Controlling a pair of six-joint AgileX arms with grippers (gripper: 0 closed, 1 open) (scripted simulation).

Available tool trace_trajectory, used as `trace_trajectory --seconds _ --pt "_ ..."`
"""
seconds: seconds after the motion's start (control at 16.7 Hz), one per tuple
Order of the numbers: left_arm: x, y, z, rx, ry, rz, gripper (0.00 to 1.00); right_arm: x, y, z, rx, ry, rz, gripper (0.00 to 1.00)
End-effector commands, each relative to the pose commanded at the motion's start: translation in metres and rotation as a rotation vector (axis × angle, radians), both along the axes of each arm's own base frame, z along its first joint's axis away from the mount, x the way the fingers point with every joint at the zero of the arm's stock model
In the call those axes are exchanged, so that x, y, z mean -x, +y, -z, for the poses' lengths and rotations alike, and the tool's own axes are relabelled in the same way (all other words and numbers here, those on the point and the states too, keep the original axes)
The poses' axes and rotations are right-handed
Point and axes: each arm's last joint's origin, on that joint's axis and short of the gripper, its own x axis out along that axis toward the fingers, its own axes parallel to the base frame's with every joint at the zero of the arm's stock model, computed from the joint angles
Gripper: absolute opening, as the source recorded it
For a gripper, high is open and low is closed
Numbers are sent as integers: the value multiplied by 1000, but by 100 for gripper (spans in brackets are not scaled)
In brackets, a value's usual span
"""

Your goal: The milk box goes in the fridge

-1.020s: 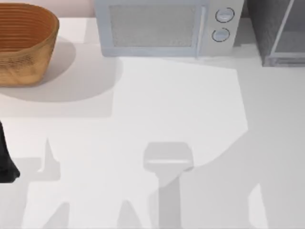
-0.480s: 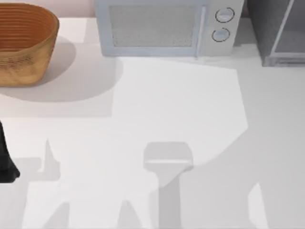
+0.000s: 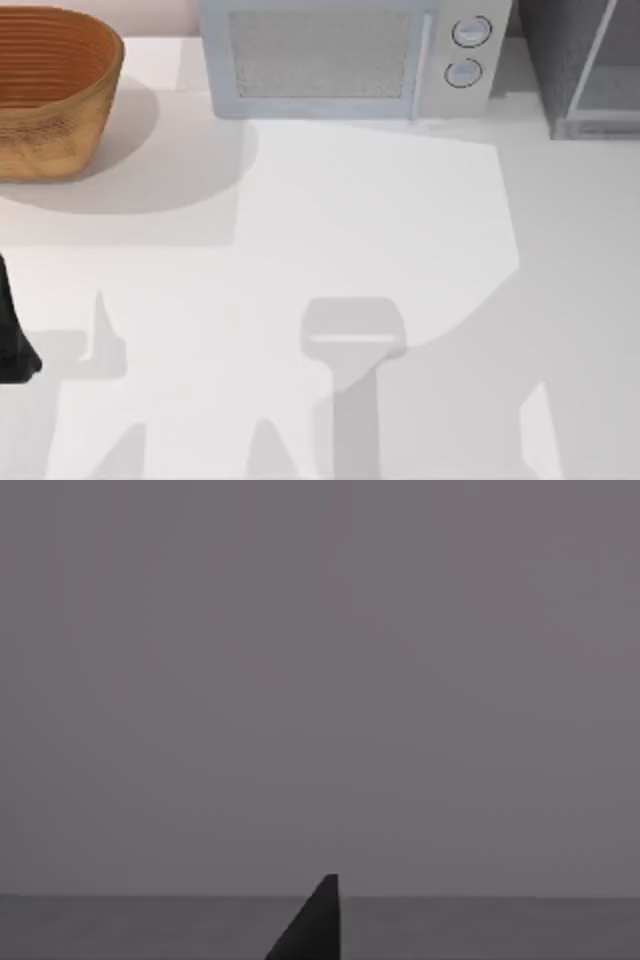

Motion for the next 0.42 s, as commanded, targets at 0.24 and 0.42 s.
trace_trajectory --seconds 0.24,0.42 --pt "0 0 0 0 0 0 100 0 0 0 0 0 0 100" --pt "0 0 0 0 0 0 100 0 0 0 0 0 0 100"
